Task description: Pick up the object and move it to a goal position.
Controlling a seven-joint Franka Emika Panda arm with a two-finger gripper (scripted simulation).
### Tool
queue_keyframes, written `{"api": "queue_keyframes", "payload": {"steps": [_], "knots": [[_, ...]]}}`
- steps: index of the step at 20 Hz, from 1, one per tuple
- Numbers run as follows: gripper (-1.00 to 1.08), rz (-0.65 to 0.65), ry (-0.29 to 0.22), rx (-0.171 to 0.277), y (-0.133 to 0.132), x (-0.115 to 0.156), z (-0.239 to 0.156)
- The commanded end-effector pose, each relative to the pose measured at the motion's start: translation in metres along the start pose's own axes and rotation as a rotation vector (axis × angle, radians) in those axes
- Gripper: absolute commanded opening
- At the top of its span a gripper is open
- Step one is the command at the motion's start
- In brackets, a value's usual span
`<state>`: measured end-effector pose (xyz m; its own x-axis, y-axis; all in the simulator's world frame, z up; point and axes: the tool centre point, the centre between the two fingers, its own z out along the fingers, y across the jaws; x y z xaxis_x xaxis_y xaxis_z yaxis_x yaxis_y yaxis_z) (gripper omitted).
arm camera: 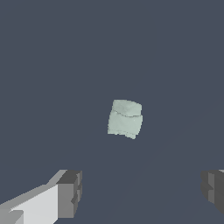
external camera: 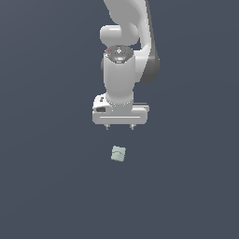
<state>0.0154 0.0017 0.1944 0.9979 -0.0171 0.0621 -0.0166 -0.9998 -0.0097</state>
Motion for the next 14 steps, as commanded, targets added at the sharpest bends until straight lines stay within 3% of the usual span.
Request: {"api": "queue_keyframes", "payload": {"steps": [1,14], "knots": [[1.00,0.012,-0.004,0.000,0.000,0.003,0.007],[1.00,0.147,-0.044,-0.008,0.006,0.027,0.081]]}}
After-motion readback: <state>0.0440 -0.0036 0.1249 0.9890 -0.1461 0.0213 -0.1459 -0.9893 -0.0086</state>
